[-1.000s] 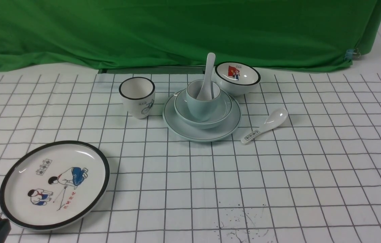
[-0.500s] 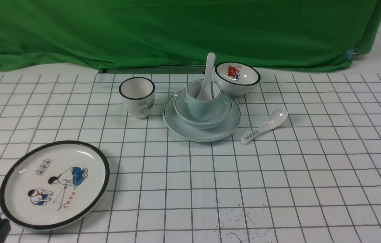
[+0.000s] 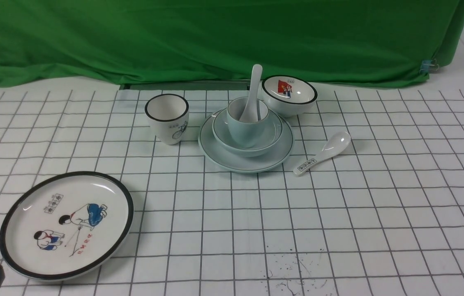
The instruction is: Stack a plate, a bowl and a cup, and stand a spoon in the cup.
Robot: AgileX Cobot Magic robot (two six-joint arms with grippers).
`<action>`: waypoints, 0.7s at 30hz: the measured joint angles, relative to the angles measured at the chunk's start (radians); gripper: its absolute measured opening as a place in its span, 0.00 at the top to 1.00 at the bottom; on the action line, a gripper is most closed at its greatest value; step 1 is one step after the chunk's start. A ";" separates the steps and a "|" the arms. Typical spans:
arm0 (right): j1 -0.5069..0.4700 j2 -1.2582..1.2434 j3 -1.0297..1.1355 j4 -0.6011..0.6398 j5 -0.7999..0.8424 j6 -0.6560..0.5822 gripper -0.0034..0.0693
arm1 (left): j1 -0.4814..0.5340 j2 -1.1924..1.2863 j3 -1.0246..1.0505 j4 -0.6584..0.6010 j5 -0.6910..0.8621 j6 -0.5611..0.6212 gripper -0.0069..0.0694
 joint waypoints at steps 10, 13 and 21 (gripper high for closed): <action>0.000 0.000 0.000 0.000 0.000 0.000 0.62 | 0.050 0.000 0.000 0.000 0.000 0.000 0.95; 0.000 0.000 0.000 0.000 0.000 0.000 0.62 | 0.029 0.000 0.000 0.000 0.000 0.001 0.95; 0.000 0.000 0.000 0.000 0.000 0.000 0.62 | 0.022 0.000 0.000 0.000 0.000 0.003 0.95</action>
